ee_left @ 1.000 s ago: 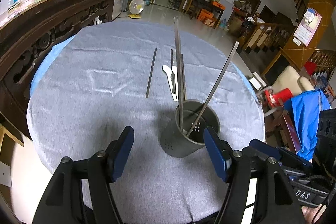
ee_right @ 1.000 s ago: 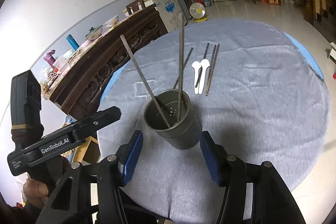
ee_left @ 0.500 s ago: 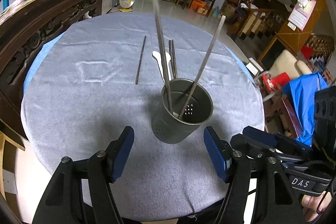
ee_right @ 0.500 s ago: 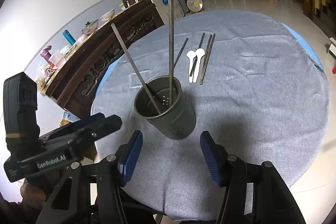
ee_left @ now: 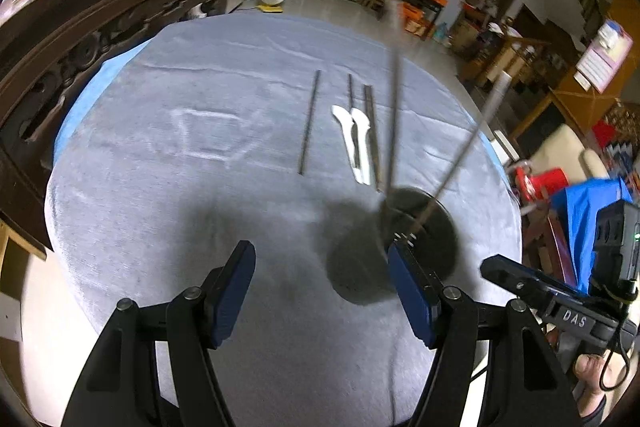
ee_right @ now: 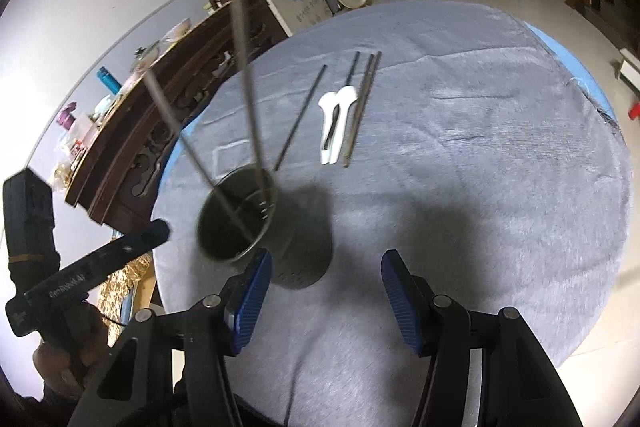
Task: Organize utensils
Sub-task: 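Raise both open tools away from the metal cup, then move both tools back down to the remaining chopsticks beside the spoons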
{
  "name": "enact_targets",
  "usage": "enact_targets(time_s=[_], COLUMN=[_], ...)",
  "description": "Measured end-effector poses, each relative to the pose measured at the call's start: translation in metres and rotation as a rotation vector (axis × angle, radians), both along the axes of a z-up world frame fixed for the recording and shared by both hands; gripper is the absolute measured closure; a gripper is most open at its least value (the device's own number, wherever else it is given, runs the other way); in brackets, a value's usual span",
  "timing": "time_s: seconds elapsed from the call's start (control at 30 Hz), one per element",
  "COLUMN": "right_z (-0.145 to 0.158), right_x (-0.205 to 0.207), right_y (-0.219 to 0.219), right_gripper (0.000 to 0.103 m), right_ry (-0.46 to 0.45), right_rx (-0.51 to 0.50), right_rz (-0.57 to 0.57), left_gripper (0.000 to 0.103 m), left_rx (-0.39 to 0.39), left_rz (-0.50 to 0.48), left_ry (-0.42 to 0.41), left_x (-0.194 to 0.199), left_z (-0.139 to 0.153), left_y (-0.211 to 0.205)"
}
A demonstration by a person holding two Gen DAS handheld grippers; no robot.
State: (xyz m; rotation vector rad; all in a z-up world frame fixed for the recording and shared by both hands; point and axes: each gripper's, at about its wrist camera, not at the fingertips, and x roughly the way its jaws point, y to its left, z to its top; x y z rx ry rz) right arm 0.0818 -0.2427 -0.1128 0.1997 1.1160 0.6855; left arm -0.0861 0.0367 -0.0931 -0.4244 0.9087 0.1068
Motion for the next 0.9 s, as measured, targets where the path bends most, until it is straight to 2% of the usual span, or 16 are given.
enact_targets(time_s=[0.27,0.47,0.7,0.9], right_z=[-0.025,-0.049,-0.067,-0.085], right_x=[0.069,0.134,0.205,0.255], right_y=[-0.006,0.005,0.043,0.089], right_gripper=[0.042,0.042,0.054,0.065], right_ry=[0.110,0.196,0.268,0.305], right_rx=[0.019,0.012,-0.041,-0.125], right_rz=[-0.047,-0.060,-0.033,-0.009], left_gripper=[0.033,0.033,0.033,0.033], left_rx=[-0.030,-0.043,-0.034,0.038], left_rz=[0.090,0.109,0.086,0.042], left_ry=[0.036,0.095,0.181,0.266], left_x=[0.020,0.044,0.099,0.157], left_z=[-0.014,-0.036,-0.055,-0.064], left_y=[0.048,0.073,0.103,0.108])
